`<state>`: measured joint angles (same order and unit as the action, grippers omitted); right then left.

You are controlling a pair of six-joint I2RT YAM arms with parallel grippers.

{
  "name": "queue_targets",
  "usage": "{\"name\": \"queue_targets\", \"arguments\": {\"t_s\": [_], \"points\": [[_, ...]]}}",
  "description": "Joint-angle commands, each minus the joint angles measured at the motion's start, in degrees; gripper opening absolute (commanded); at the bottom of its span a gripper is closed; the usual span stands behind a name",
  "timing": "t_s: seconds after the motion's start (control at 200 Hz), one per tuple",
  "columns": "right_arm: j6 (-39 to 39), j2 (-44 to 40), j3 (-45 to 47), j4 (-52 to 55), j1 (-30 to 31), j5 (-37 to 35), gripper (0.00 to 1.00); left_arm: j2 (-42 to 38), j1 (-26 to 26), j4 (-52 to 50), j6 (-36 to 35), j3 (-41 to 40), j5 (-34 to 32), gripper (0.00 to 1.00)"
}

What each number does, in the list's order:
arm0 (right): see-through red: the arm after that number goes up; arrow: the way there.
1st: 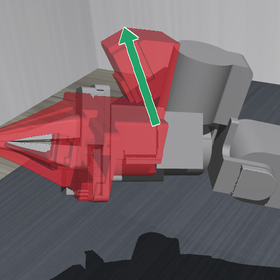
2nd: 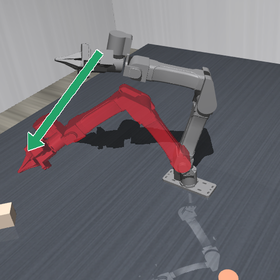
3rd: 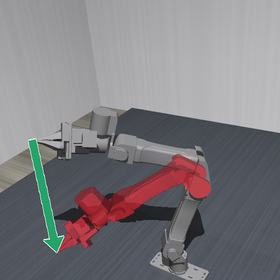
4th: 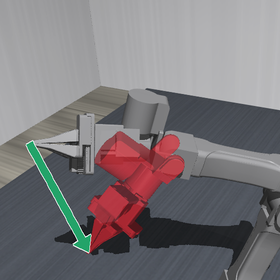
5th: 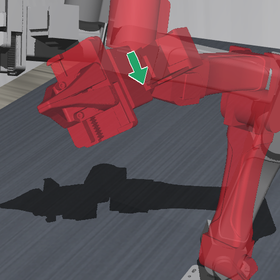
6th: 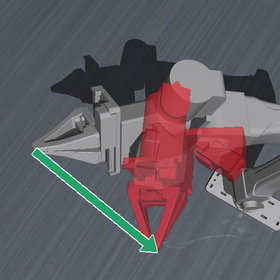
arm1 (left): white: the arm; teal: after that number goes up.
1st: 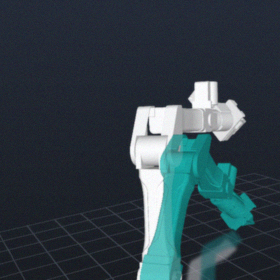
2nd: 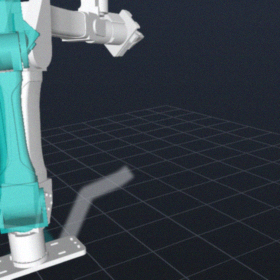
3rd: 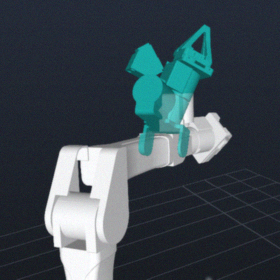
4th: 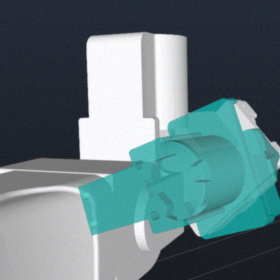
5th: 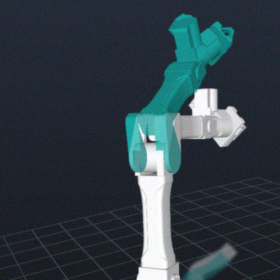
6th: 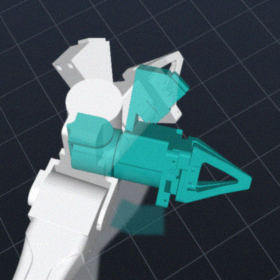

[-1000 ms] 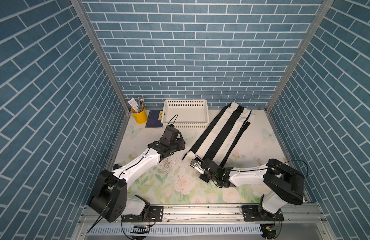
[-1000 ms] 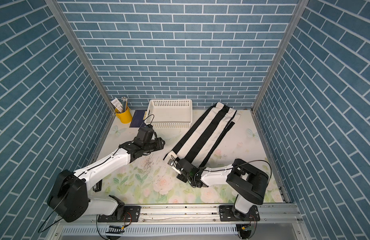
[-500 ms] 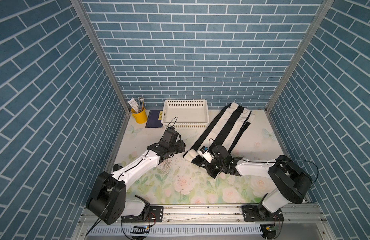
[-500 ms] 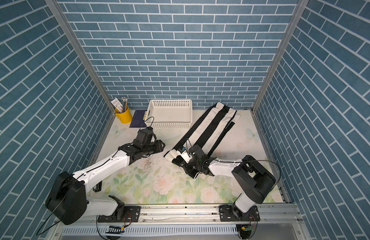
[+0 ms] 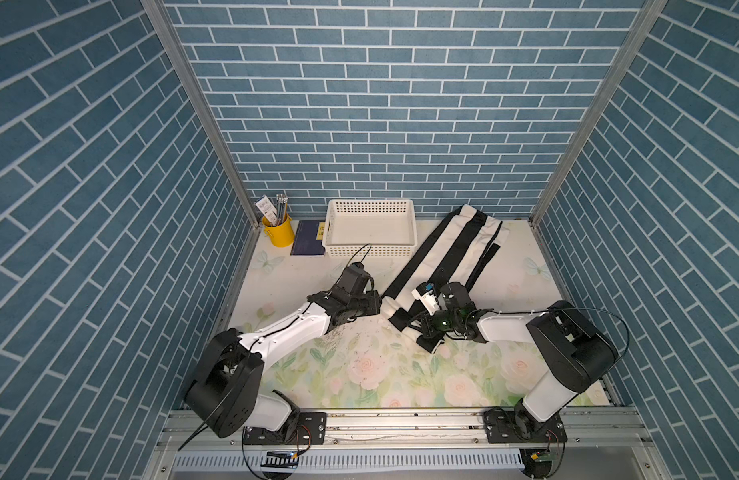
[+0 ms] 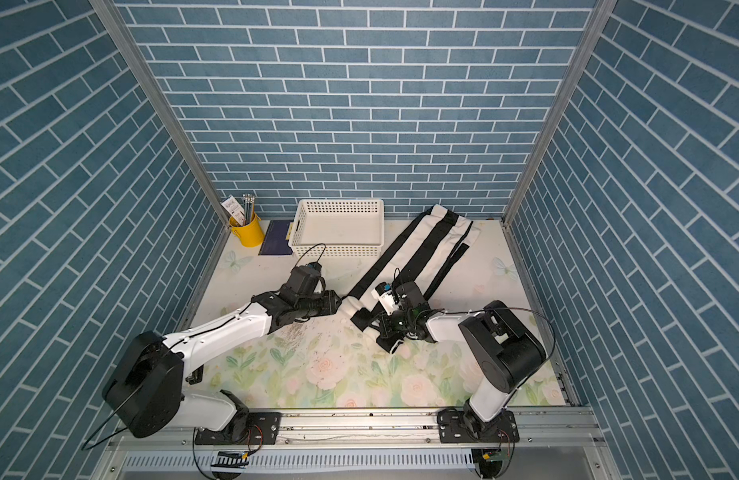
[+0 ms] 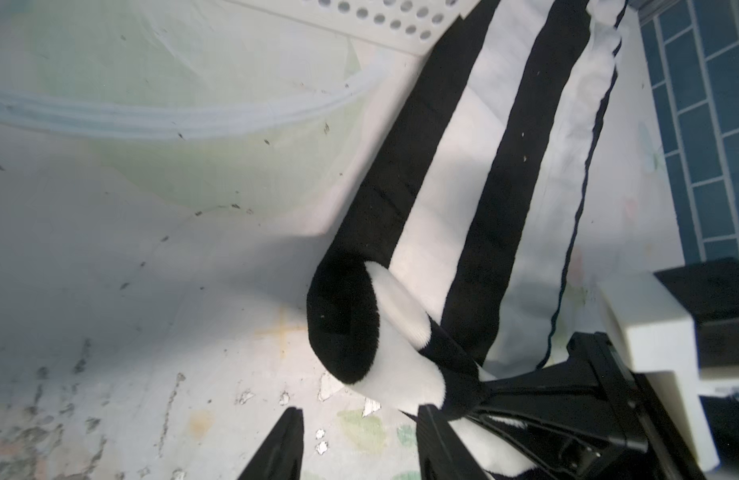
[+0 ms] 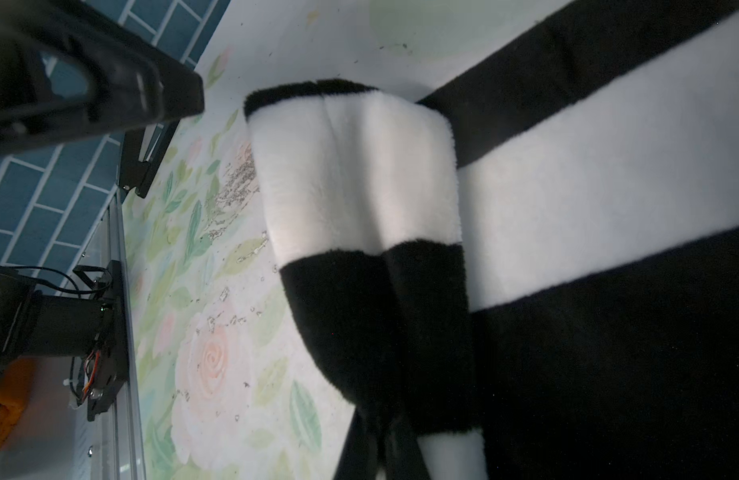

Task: Roll up the pillowcase
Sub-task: Roll the pillowcase at the center of the board.

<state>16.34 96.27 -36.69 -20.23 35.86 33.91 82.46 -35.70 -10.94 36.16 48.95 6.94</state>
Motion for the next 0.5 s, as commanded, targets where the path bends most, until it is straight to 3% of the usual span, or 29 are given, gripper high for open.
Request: {"name": "queue_targets", "arguments": {"t_s": [0.0, 0.495], "points": [[2.07, 2.38, -0.86, 0.53, -1.64, 2.23, 0.00, 2.61, -1.96, 1.11, -1.70, 2.04, 0.67, 0.49], [2.47, 4.11, -2.54, 2.48, -3.69, 1.33, 0.00, 15.86, -4.29, 2.50, -0.84, 11.71, -0.29, 0.42]]}}
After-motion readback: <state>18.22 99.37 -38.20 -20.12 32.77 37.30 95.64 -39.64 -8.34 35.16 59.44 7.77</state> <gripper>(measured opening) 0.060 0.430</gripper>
